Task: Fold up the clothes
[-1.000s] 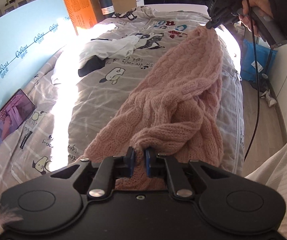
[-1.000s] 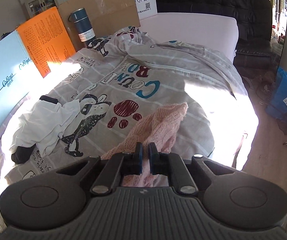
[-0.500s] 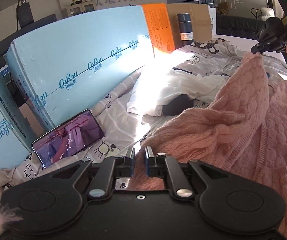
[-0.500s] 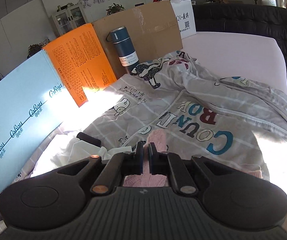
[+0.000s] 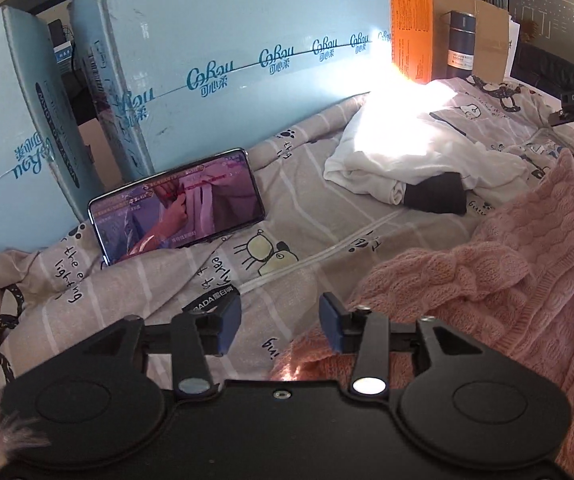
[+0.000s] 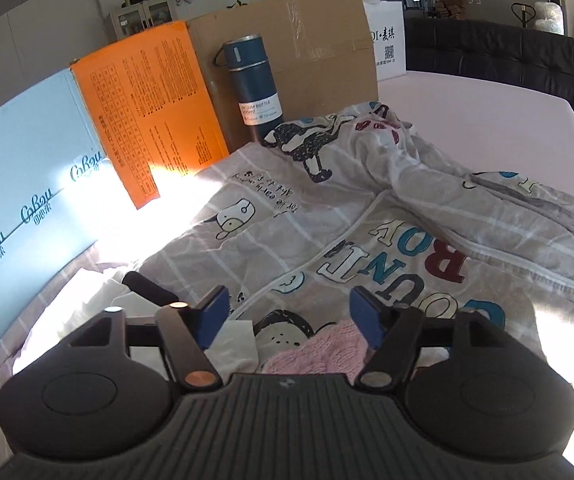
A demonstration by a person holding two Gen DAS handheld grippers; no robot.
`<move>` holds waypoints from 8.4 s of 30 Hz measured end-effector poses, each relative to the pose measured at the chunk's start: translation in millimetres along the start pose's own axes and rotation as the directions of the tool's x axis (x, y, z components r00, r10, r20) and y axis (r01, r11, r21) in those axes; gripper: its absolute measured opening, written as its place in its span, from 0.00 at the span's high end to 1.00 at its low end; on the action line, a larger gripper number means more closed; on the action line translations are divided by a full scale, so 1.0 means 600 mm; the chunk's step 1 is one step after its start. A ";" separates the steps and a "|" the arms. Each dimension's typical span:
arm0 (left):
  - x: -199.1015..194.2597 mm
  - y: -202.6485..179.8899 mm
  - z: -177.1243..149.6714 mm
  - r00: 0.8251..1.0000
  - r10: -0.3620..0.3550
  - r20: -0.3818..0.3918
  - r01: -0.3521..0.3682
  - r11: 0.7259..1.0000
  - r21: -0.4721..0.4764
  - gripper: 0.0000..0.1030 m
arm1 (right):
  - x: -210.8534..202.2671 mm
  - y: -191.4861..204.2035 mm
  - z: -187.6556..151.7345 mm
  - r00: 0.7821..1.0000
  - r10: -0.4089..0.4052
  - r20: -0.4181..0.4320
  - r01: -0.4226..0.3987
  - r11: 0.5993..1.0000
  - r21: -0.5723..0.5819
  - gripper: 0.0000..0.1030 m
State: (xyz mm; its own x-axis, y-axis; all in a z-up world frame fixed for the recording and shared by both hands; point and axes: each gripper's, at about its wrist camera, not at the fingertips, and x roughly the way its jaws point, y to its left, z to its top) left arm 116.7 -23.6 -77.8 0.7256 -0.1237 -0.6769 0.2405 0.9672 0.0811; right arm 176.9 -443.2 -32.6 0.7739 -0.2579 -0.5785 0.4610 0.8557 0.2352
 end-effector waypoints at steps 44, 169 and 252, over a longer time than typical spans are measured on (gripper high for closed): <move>0.014 0.000 -0.008 0.995 0.097 -0.005 -0.097 0.995 -0.016 0.39 | 0.036 -0.024 -0.068 0.959 -0.278 -0.052 0.255 0.930 -0.263 0.37; -0.111 -0.019 -0.078 0.984 -0.101 0.145 0.086 0.990 0.107 0.01 | -0.220 0.116 -0.217 0.971 0.092 -0.218 -0.138 0.969 -0.204 0.32; -0.134 -0.129 -0.174 0.967 -0.250 -0.042 0.243 0.866 0.437 0.00 | -0.219 -0.101 -0.237 0.946 0.070 -0.316 0.033 0.950 0.311 0.27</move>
State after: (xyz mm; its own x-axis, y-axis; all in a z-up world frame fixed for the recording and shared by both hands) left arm -27.4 -65.5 -106.2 0.6148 -0.3527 -0.7054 0.6665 0.7106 0.2256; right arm -14.6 -397.5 -82.1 0.6274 -0.0423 -0.7775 0.5988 0.6645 0.4471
